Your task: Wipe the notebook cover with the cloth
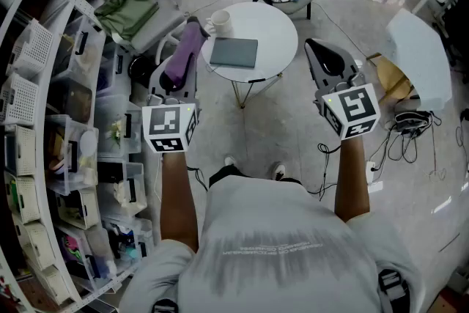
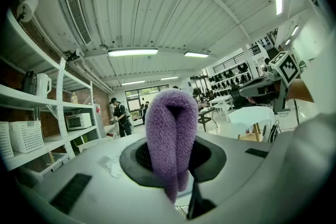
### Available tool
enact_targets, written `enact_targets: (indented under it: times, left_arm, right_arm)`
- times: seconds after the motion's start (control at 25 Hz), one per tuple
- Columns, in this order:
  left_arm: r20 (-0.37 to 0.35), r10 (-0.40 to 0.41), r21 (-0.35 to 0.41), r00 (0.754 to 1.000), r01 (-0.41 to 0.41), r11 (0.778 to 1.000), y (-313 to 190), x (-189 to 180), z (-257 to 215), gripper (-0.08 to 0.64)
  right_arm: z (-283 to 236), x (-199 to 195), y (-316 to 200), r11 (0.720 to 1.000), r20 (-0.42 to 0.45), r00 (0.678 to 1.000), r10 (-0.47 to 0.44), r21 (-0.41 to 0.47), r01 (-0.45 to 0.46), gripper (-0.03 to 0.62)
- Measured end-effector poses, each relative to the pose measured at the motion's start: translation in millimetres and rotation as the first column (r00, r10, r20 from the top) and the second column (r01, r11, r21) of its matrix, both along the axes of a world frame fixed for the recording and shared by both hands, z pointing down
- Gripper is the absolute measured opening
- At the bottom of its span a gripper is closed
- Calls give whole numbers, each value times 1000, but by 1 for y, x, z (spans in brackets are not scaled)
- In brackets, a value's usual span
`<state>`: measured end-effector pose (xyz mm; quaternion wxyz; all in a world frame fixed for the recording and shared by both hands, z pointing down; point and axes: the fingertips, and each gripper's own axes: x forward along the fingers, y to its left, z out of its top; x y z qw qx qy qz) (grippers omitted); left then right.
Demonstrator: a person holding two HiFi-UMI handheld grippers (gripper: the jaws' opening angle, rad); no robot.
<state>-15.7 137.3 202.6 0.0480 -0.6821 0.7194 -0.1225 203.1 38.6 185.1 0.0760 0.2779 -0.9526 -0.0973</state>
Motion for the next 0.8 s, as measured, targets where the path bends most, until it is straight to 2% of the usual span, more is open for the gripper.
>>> enact_targets:
  times: [0.16, 0.4, 0.8]
  left_arm:
    - [-5, 14, 51, 1000, -14, 999, 10, -3, -6, 66]
    - [25, 56, 40, 998, -57, 998, 24, -19, -10, 66]
    - [23, 58, 54, 998, -59, 997, 39, -51, -7, 66]
  right_arm:
    - [-10, -1, 11, 1000, 6, 1000, 10, 24, -10, 0]
    - [-19, -20, 23, 999, 65, 997, 43, 11, -44, 0]
    - [-17, -54, 37, 999, 25, 999, 46, 22, -47, 0]
